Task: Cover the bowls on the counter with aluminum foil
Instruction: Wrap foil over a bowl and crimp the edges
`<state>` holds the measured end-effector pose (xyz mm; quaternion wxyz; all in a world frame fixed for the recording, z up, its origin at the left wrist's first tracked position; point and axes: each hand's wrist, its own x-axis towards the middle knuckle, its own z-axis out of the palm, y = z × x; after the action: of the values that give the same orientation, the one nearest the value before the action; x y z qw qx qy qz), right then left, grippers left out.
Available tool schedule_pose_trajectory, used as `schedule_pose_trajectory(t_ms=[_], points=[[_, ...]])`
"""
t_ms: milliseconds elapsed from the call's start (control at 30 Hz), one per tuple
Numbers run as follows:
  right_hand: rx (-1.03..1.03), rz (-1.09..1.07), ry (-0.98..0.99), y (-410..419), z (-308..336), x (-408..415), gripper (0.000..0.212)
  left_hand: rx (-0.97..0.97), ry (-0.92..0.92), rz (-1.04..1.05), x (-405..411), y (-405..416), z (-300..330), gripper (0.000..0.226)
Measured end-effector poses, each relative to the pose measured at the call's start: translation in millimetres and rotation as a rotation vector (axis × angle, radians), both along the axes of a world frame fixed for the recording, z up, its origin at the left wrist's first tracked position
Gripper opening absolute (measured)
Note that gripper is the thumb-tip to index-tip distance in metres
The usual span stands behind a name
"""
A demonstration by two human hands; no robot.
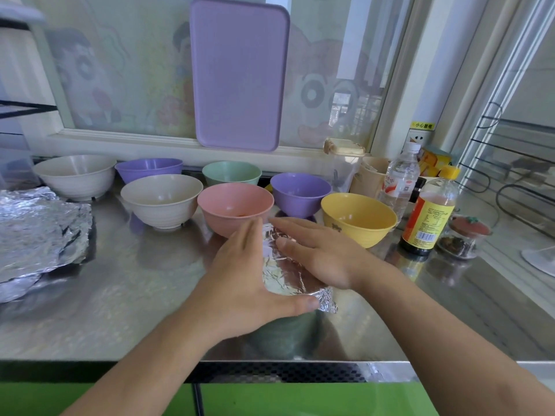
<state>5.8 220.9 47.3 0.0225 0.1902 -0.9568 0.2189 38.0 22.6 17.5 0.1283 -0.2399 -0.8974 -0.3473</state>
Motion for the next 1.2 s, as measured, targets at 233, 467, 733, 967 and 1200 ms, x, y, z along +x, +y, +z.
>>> schedule_pose_trajectory(t_ms=[233,467,733,967,1200], points=[[-0.251,-0.009,-0.118,12,-3,2,0.049,0.036,-0.009,0.013,-4,-2,-10,0.127],[-0.407,0.100,-0.324,40,-14,22,0.087,0.207,-0.080,-0.025,-4,-5,-14,0.114],[-0.236,0.075,-0.249,43,-17,27,0.137,0.328,-0.168,-0.108,-12,-10,-21,0.111],[-0.257,0.075,-0.079,35,-27,30,0.131,0.273,-0.126,-0.103,-14,-12,-19,0.104],[-0.384,0.055,-0.184,37,-32,30,0.158,0.266,-0.142,-0.098,-10,-14,-16,0.110]])
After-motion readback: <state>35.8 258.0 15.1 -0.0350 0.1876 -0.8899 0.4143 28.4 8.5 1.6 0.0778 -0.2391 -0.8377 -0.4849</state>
